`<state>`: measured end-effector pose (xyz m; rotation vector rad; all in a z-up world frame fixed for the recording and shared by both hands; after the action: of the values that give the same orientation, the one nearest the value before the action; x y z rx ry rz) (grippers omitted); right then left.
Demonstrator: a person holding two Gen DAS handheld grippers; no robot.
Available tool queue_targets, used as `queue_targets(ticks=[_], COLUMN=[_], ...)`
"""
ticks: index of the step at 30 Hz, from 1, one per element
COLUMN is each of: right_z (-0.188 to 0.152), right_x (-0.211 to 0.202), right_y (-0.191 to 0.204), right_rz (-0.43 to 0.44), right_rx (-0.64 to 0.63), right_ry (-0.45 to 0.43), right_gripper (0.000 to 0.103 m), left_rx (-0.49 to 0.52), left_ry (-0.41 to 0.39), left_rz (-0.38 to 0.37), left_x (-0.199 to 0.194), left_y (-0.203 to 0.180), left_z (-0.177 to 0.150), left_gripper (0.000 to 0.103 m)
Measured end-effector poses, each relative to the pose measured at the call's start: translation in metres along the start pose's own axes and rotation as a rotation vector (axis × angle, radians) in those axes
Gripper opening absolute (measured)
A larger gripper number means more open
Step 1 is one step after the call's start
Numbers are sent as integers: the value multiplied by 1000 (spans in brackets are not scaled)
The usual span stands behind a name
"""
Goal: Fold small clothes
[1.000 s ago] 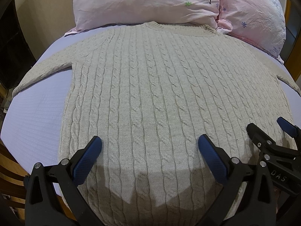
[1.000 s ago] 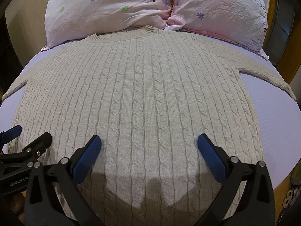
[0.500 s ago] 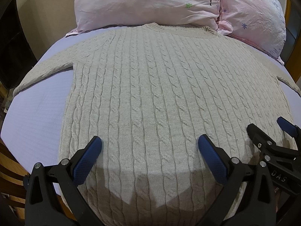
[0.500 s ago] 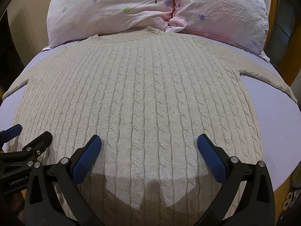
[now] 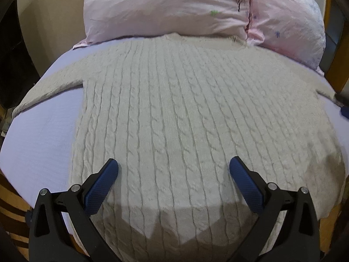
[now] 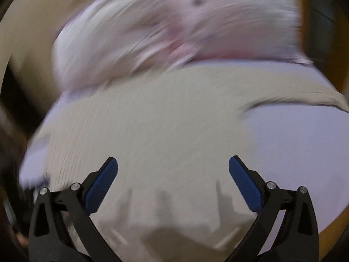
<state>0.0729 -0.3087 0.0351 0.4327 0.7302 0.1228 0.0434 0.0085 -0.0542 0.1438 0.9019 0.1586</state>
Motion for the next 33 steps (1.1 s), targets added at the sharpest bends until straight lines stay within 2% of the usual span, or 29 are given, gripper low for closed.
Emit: queue_targets(ticks=[1,3,4,5,6,9,13,18,21,22,23,25,27,28,30,31,33], right_z=[21,47,58,66,75,89,95,102,103,108,112,130,159,177,194,199,194], right_x=[-8,-15,-16,-15,-13,-3,14,16,14,18,20,17,11,11,16,25,44], right_y=[-37,-102,-132,-157,-186,-235,-274,-294,-312,-319,-322,-307,-262,-220,-150,-99,-24], right_rz=[-37,-94,-121,-146,-177,-229,-243,-249,-265,-280,-285,-337,-351,-335,-274,-203,-92], right_rx=[92,255,326,383,445,548,667,723,748,738,723,637,448,309,127,14,-132], right_ry=[-49,-101,-112,-116,-123,-126,-132,-225,-279,-274,-269,-287,-332,-356,-369,-363,-325], right_gripper=[101,87,72,62,60,53,44,38,23,12,11,10,9,9,9,9,9], left_rx=[-14,-38,-57,-71,-89,-144,-204,-332,-424,-460,-480,-531,-606,-660,-738,-793,-867], left_ry=[-28,-79,-123,-152,-187,-273,-281,-232,-233,-232,-231,-218,-204,-195,-191,-180,-149], left_rz=[-8,-6,-3,-1,1,4,-19,-17,-42,-31,-19,18,49,58,59,61,55], left_x=[-2,-5,-8,-10,-12,-16,-7,16,25,29,31,37,44,47,50,55,62], left_y=[4,12,19,24,30,52,81,130,161,175,185,208,236,253,274,287,304], left_z=[5,14,21,26,31,48,62,65,65,65,63,61,58,56,52,50,47], left_gripper=[102,102,102,102,102,102,102,102,102,102,102,102,102,102,102,102,102])
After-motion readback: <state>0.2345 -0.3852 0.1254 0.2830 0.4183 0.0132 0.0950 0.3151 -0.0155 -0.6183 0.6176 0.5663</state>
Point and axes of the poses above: each gripper's, at about its wrist camera, not at the fingertips, and x roughly the way its jaws point, y to its left, z to its top, the point moved 8 cm from there along x, roughly the way its jaws point, and after that the axes turned 14 degrees about z, right-handed, at the moved point
